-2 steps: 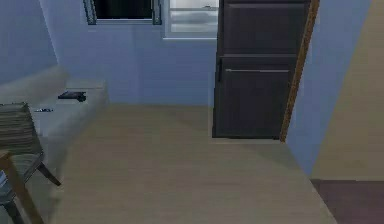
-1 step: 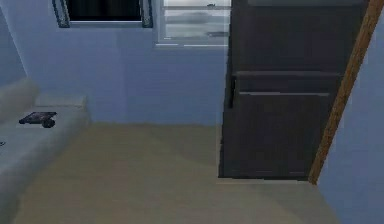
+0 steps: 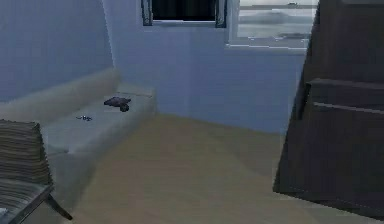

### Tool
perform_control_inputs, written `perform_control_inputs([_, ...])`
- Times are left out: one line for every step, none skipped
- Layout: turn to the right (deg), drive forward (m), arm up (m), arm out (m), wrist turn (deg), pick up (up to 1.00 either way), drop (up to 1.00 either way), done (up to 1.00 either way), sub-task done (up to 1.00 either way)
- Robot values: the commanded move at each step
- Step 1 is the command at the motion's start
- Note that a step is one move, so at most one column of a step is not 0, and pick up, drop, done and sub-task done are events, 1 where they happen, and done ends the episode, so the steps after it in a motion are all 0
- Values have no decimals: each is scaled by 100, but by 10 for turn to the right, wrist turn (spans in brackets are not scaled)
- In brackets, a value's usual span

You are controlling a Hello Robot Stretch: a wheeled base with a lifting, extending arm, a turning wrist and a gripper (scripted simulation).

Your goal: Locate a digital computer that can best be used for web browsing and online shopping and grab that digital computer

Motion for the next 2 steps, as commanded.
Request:
perform_control_inputs([0,100,0,0,0,0,0,0,0])
perform_control_inputs([-90,0,0,0,0,0,0,0,0])
